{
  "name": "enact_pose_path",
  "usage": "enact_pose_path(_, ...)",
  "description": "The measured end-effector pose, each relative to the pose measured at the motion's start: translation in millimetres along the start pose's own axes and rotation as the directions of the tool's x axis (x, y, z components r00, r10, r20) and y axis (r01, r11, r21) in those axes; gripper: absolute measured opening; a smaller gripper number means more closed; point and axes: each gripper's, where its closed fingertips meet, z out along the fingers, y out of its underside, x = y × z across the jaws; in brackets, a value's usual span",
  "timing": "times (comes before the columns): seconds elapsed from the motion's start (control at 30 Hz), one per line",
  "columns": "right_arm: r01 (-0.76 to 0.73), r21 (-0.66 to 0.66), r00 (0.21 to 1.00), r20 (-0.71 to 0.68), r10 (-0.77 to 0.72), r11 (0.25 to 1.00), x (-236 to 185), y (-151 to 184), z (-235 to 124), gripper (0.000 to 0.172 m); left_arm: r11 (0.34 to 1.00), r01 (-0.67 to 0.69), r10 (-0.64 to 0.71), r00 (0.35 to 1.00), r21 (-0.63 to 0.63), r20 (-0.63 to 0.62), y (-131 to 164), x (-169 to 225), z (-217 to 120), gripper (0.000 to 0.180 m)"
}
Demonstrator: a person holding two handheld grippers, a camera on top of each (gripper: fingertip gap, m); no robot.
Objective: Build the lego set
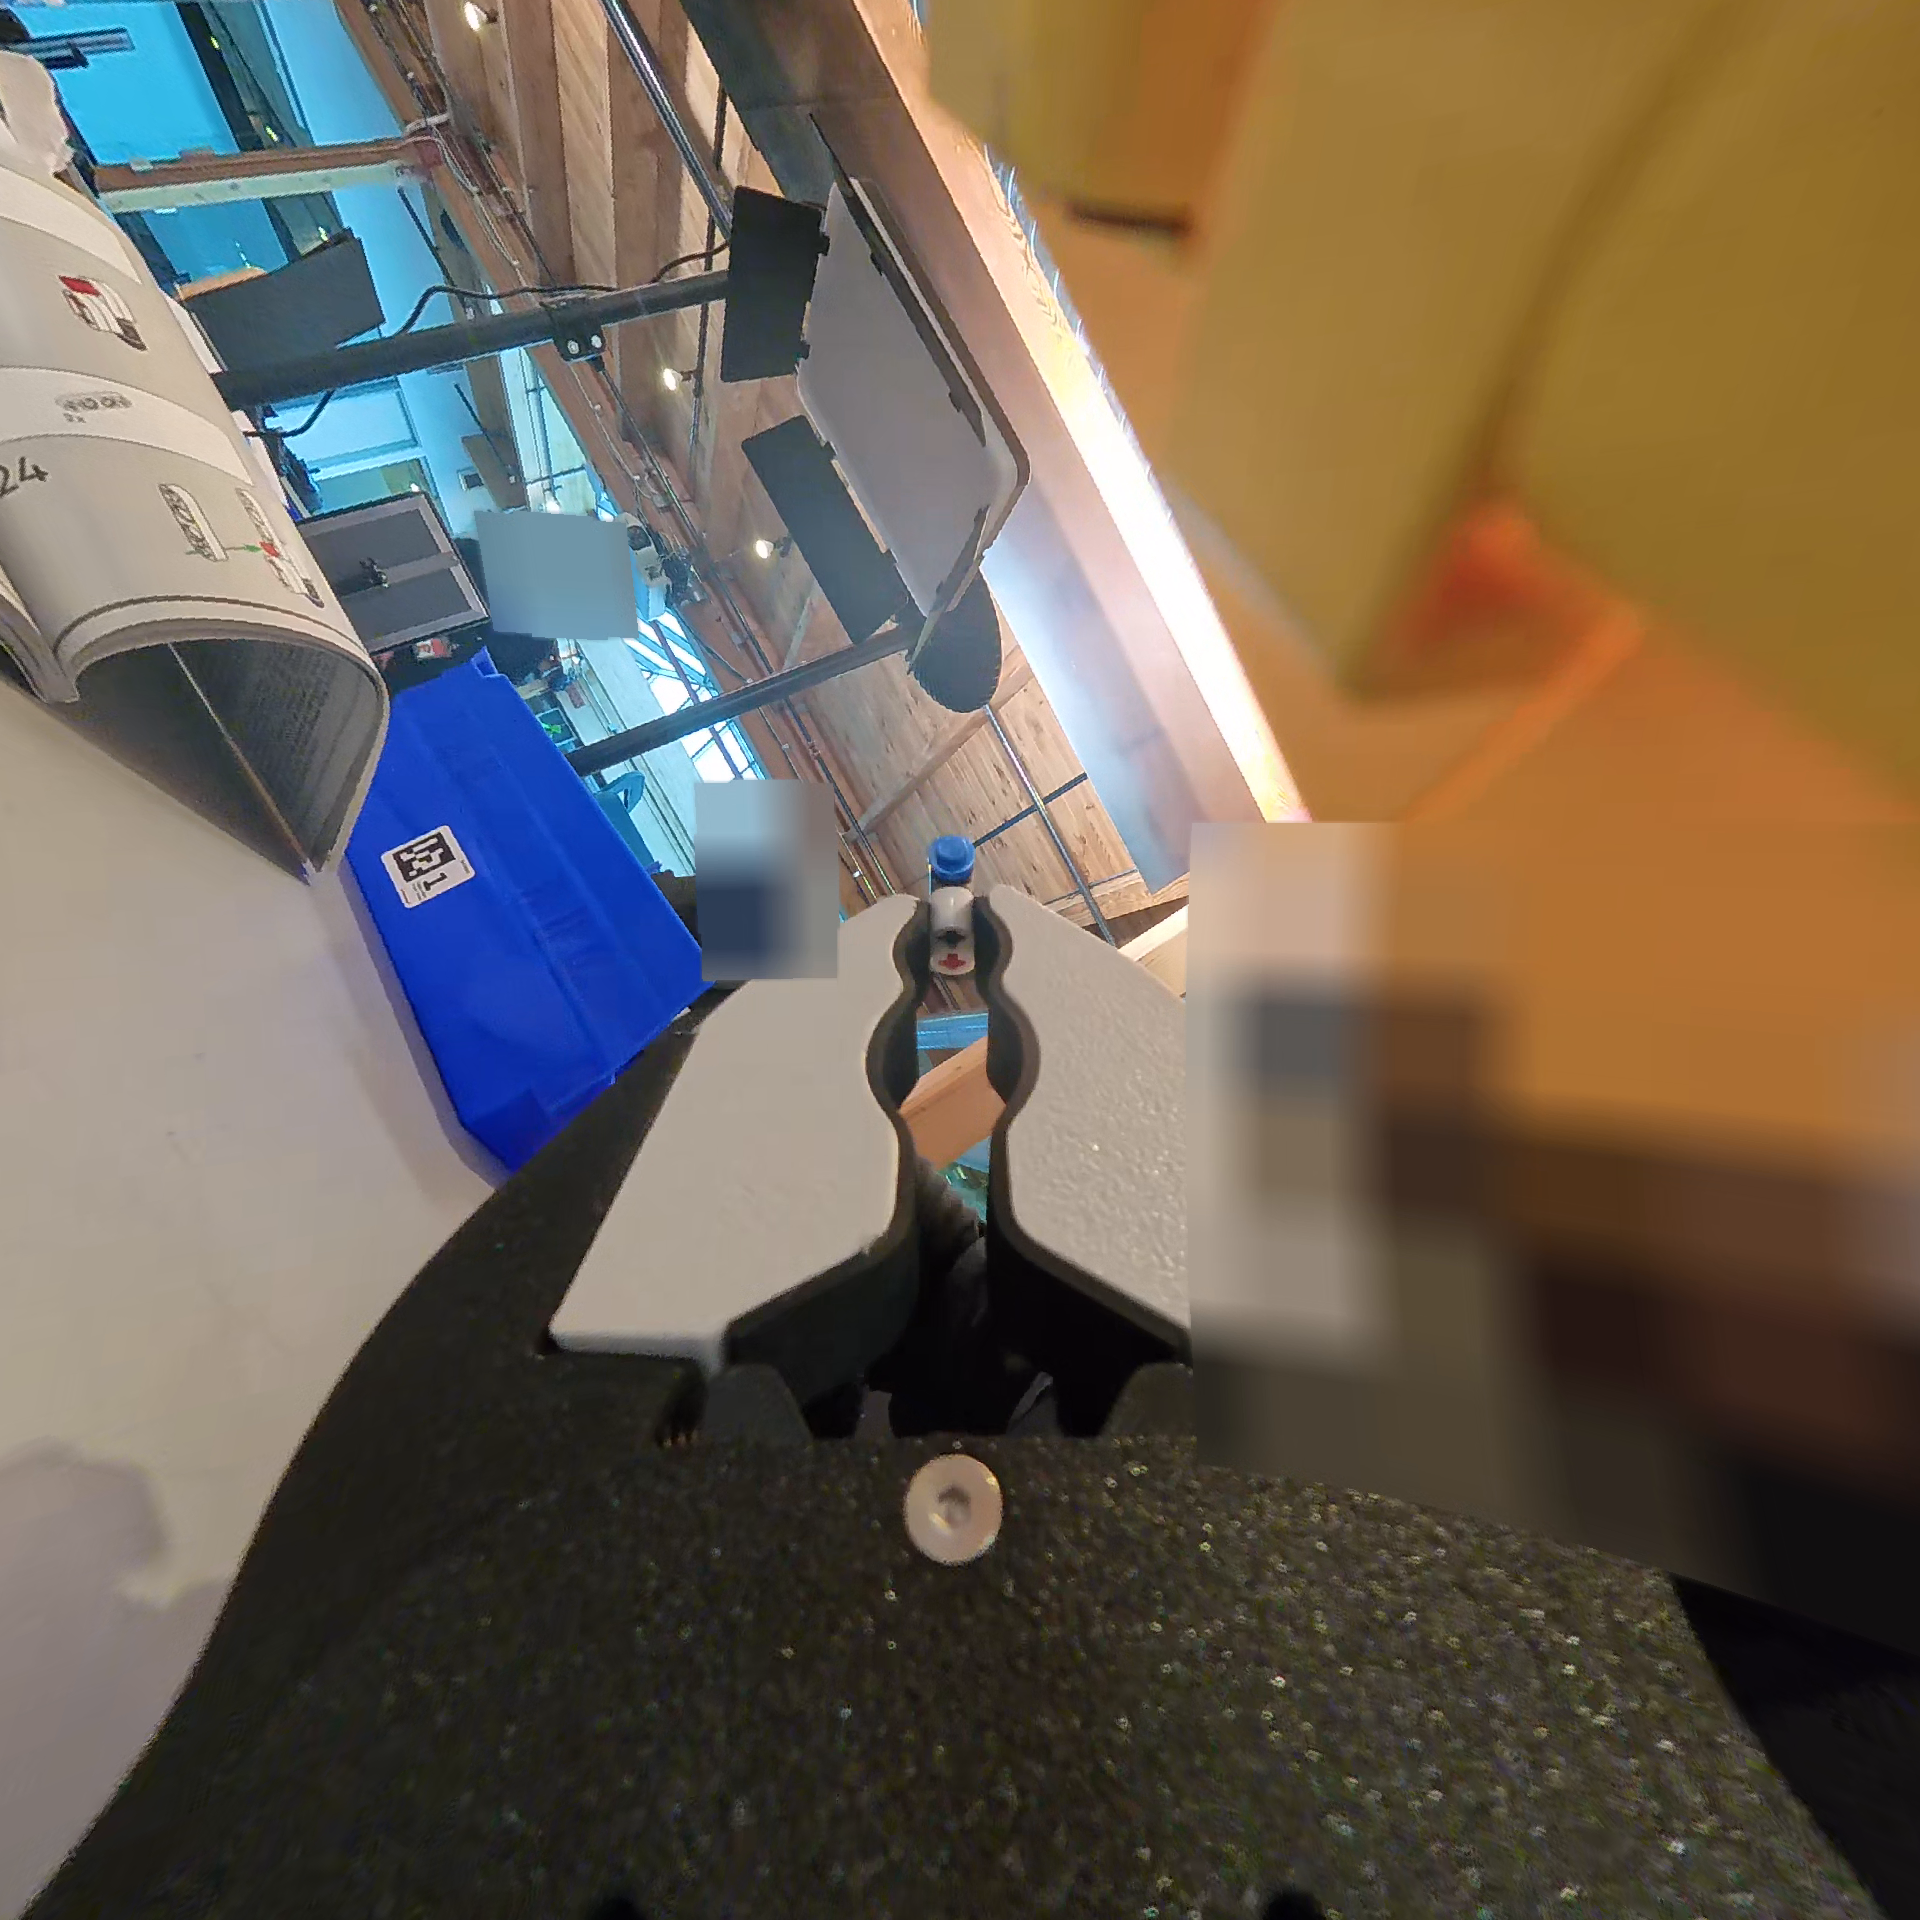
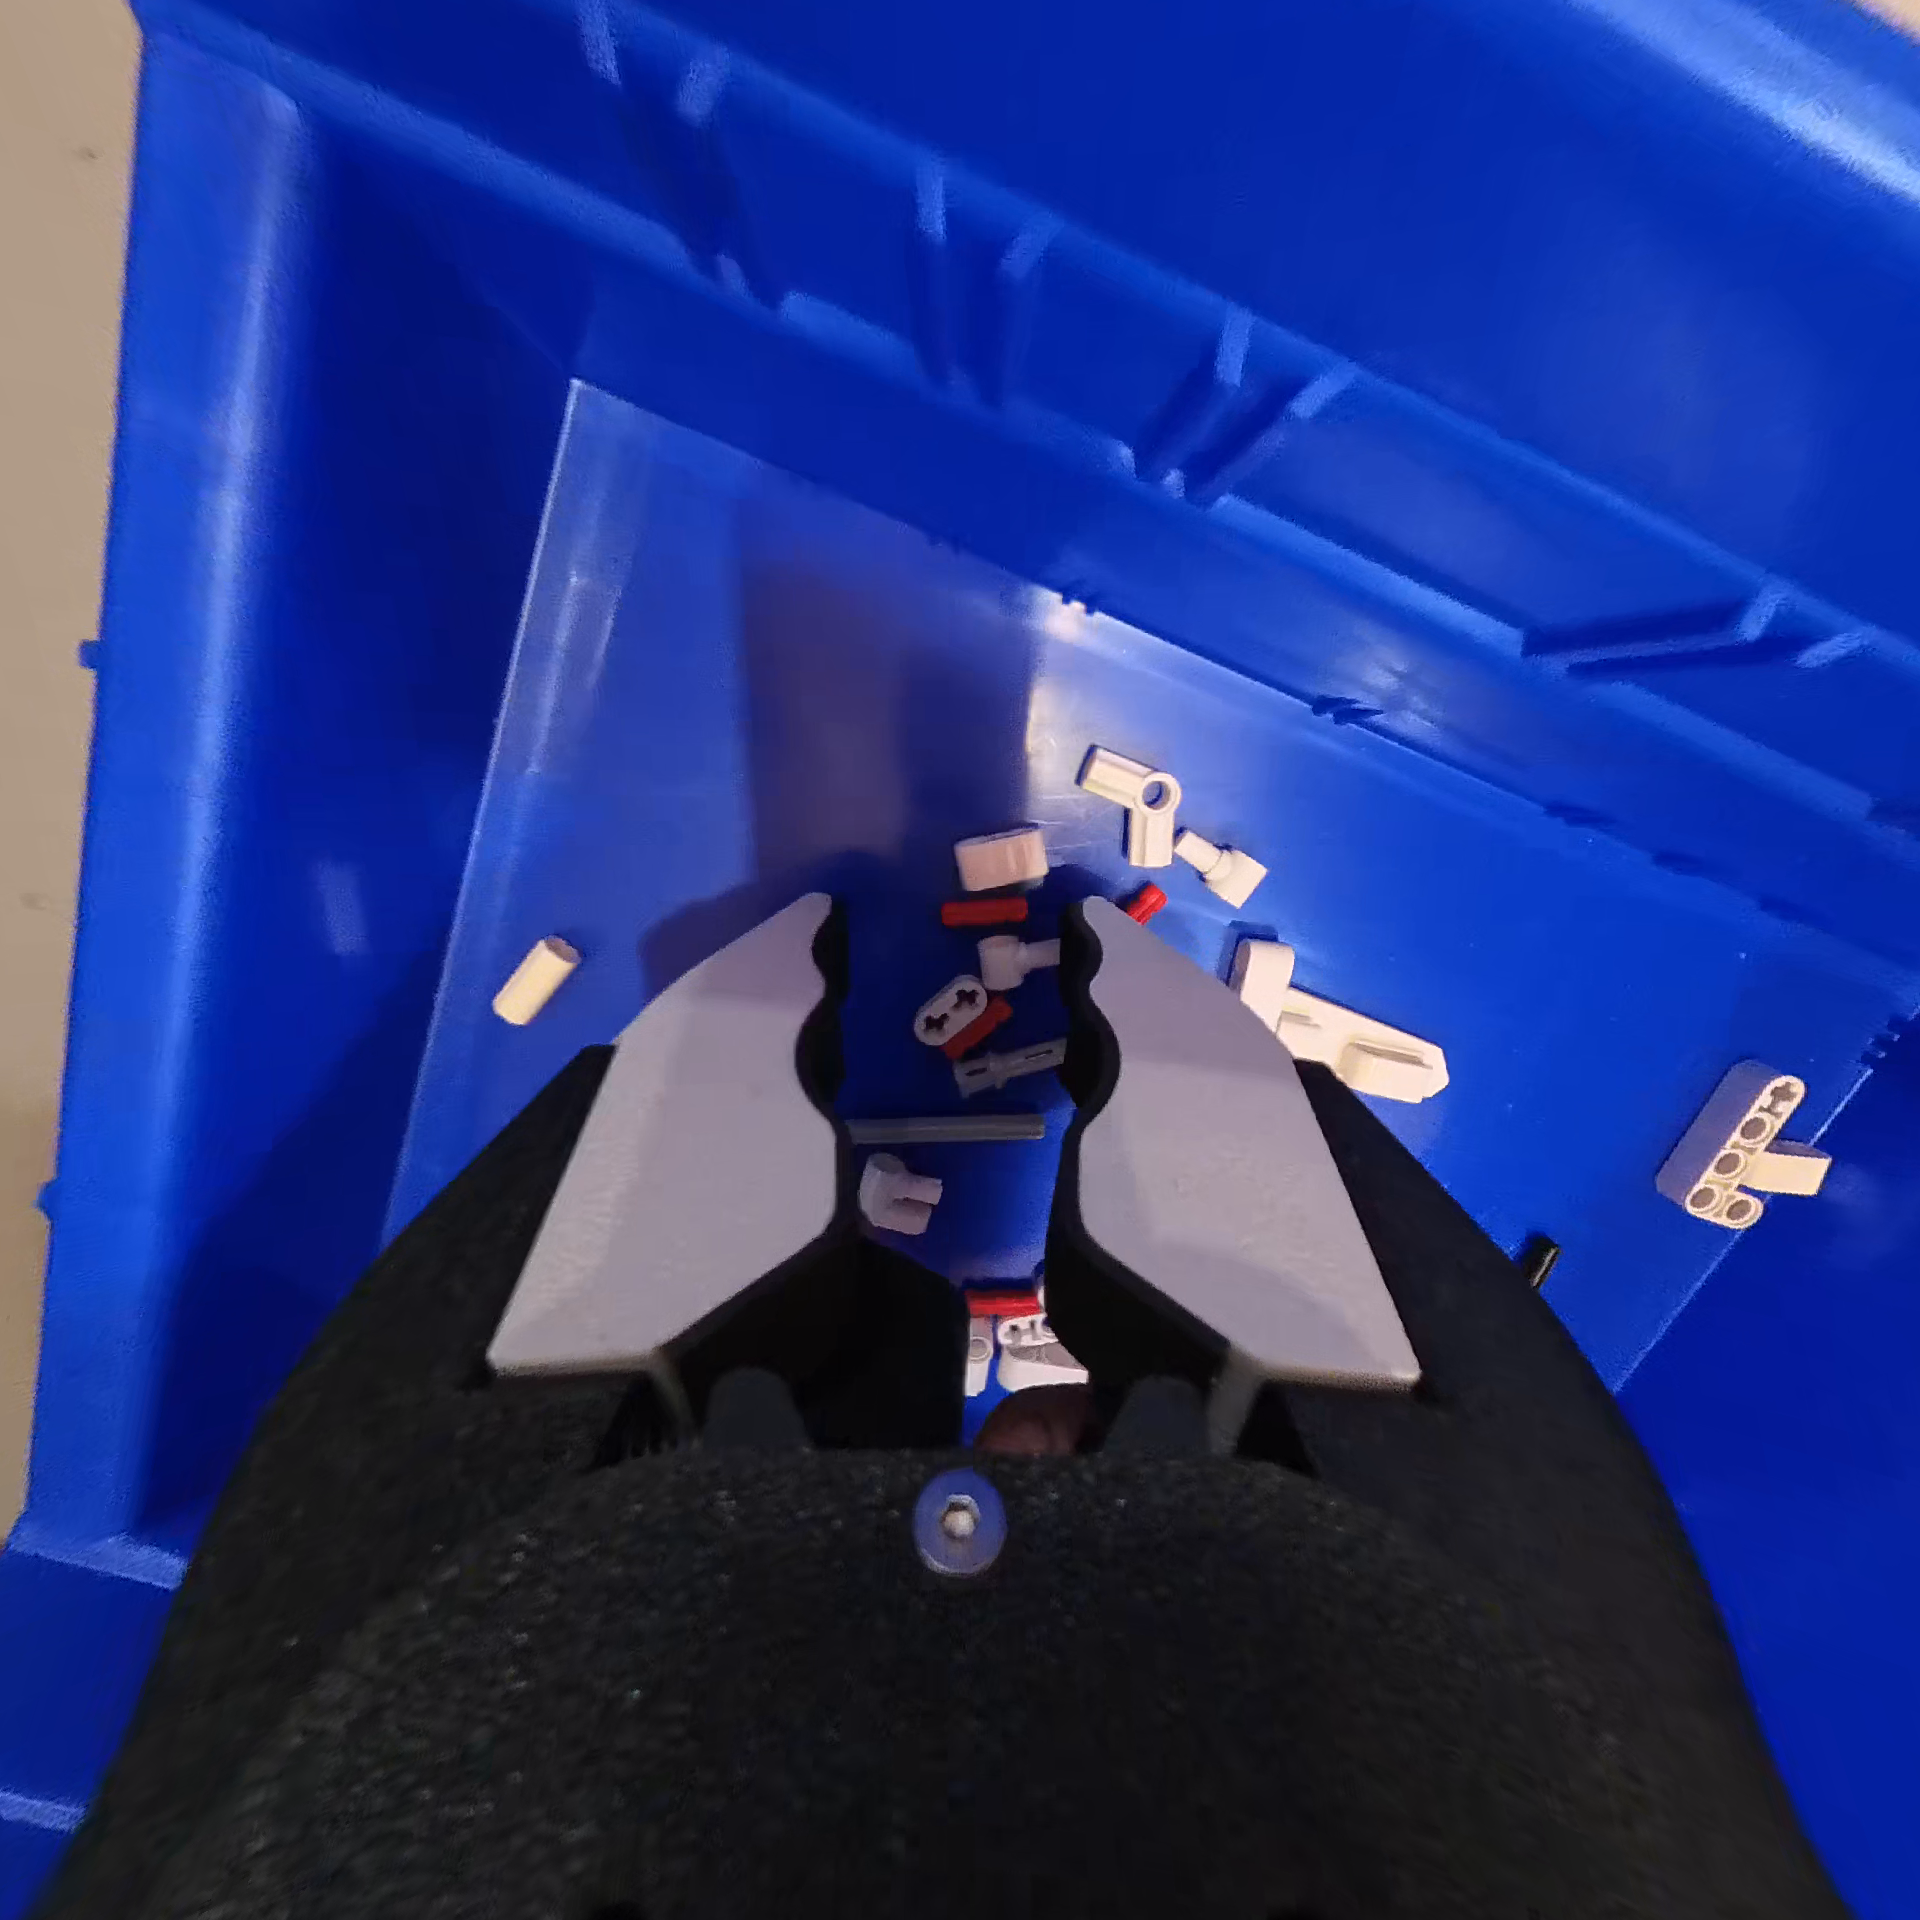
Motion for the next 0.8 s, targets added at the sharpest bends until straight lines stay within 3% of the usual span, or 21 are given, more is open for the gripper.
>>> enact_pose_path(0.57, 0.002, -0.002, 1.0, 0.002, -0.002, 1.0, -5.8, -1.3, 0.6, 0.016, 1.0, -0.004, 0.004, 1.0, -0.006, -0.009, 1.3, 1.0, 0.2, 0.007)
enact_pose_path(0.8, 0.014, -0.018, 0.998, -0.066, -0.015, 1.0, -11.0, -3.8, -11.1, 0.016, 1.0, -0.009, 0.009, 1.0, -0.021, -0.01, 5.1, 3.1, -0.1, 0.008)
